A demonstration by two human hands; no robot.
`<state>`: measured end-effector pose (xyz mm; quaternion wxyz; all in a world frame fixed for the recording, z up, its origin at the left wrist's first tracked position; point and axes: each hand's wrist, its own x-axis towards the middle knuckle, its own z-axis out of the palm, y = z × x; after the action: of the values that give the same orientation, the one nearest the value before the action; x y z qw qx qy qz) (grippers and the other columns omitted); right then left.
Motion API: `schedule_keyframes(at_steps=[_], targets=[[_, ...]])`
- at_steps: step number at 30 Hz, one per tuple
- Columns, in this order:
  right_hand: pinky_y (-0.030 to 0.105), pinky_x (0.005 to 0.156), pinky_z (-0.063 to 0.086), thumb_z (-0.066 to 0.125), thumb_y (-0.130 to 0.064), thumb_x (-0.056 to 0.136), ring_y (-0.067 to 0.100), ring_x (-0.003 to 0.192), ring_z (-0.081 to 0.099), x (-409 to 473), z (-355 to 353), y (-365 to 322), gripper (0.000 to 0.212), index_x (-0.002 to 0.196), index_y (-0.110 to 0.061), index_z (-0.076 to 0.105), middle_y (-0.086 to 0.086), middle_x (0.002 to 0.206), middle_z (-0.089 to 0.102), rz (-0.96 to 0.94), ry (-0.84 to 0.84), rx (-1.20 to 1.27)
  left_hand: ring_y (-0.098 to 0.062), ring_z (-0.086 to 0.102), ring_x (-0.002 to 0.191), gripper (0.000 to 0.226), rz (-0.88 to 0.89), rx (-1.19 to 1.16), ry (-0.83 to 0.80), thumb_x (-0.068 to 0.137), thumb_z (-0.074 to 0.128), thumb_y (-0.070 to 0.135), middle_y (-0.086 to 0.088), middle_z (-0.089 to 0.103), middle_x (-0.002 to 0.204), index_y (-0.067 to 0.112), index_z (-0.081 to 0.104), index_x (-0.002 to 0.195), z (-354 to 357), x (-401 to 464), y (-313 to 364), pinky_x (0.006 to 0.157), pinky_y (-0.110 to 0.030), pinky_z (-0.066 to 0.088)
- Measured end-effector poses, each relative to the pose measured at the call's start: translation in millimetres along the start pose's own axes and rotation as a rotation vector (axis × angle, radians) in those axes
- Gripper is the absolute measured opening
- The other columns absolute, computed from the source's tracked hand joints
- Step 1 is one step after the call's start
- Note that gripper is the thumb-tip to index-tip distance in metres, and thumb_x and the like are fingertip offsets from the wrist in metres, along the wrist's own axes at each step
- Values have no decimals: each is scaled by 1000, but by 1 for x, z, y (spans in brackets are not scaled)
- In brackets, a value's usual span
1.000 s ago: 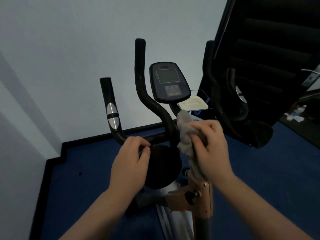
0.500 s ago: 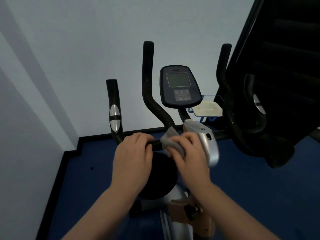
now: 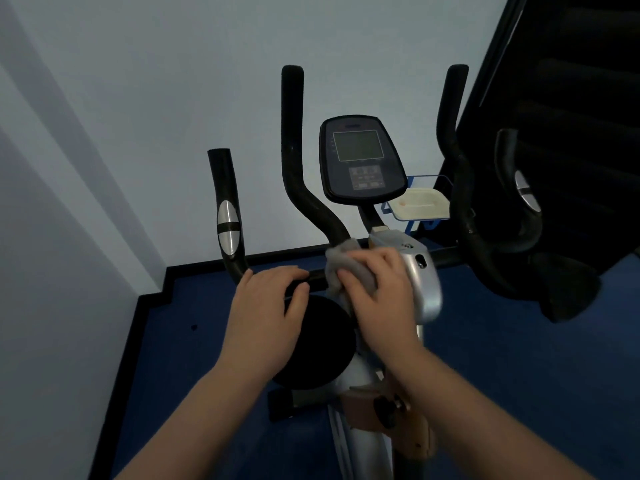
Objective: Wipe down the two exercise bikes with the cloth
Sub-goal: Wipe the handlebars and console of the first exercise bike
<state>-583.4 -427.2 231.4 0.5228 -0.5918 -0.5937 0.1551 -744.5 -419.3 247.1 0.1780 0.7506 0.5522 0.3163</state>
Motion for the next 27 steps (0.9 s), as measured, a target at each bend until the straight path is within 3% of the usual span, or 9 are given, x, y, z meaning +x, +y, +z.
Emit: schedule_keyframes(at_steps=[3,8,13,17,19,22,26,27], targets=[[1,82,34,67,-13,88,-11,96,47,2,2,-4,13,102,-14,67,-2,104,51,7,16,3,-3,54,111,24,-8,-3,2,97,50,26,13,64,116,24,66,115,0,-1,1,115,-41,24],[7,75,42,63,-22,87,0,91,56,-68,1,5,18,98,-37,63,-13,99,50,71,80,149,3,49,112,22,9,-21,17,95,51,25,17,60,117,29,66,111,0,-2,-2,117,-35,19],[13,79,42,71,-14,84,1,91,56,-6,4,-2,13,95,-18,66,-4,95,61,40,110,73,-2,52,113,24,42,35,-5,95,49,25,13,62,117,25,68,110,1,0,-1,106,-21,15],[13,78,43,63,-30,88,1,91,54,6,16,-1,18,105,-24,62,-9,101,59,38,194,-2,-3,49,120,25,41,42,-28,96,47,27,13,60,122,27,67,112,1,-2,-3,114,-31,18],[21,77,49,54,-42,90,3,90,57,-22,19,10,23,109,-30,58,-9,102,57,25,141,-5,-2,47,121,25,41,41,-40,96,47,28,14,59,123,28,66,111,1,-3,-4,116,-33,18],[39,77,53,46,-49,92,6,91,60,-48,19,21,20,108,-39,52,-10,102,58,67,92,4,0,45,121,26,56,39,-47,95,45,29,15,58,122,30,66,110,0,-2,-4,114,-24,13],[17,74,46,45,-44,93,4,92,57,-2,13,10,26,113,-31,54,-9,108,59,-59,57,-195,-1,46,118,27,95,69,-55,96,44,28,13,59,121,28,67,110,-2,0,-5,107,-19,17],[17,73,45,45,-44,94,6,93,57,12,12,6,26,114,-30,54,-9,108,58,-63,32,-247,-3,47,118,27,103,79,-59,96,44,27,12,59,122,27,67,111,-2,0,-5,105,-20,19]])
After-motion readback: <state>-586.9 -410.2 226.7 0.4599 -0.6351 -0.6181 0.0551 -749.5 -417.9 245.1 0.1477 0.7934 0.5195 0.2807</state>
